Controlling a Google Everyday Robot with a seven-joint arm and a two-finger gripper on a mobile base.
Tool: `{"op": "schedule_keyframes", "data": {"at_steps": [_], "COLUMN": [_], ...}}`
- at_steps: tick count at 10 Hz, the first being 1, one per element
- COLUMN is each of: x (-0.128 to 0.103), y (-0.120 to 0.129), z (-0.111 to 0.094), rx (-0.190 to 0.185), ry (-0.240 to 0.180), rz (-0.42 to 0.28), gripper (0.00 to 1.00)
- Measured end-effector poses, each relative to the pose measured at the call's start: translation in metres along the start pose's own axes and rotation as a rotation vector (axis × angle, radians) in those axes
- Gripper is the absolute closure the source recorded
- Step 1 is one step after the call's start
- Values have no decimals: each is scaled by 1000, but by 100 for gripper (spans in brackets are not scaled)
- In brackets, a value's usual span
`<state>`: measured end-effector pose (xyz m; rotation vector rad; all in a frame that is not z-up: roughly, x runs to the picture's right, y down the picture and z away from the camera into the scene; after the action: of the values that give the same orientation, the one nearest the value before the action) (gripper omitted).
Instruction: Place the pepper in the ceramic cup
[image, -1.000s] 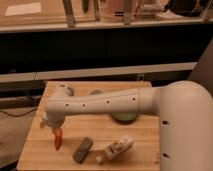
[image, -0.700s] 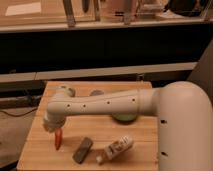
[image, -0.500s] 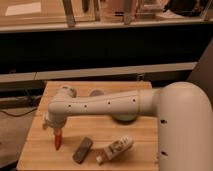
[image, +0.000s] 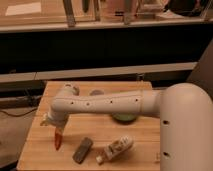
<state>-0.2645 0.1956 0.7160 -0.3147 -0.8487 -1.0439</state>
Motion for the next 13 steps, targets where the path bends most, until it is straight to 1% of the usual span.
{"op": "schedule_keyframes", "data": {"at_steps": [2, 4, 5, 7, 10, 13], "x": [1, 0, 0, 1, -2, -2], "y": [3, 7, 9, 13, 21, 28], "z": [2, 15, 23, 28, 45, 53], "rx": [-2, -6, -7, -8, -21, -37], "ry": [-11, -32, -42, -56, -76, -96], "rz": [-1, -19, -27, -28, -57, -71], "gripper": [29, 21, 20, 20, 20, 20]}}
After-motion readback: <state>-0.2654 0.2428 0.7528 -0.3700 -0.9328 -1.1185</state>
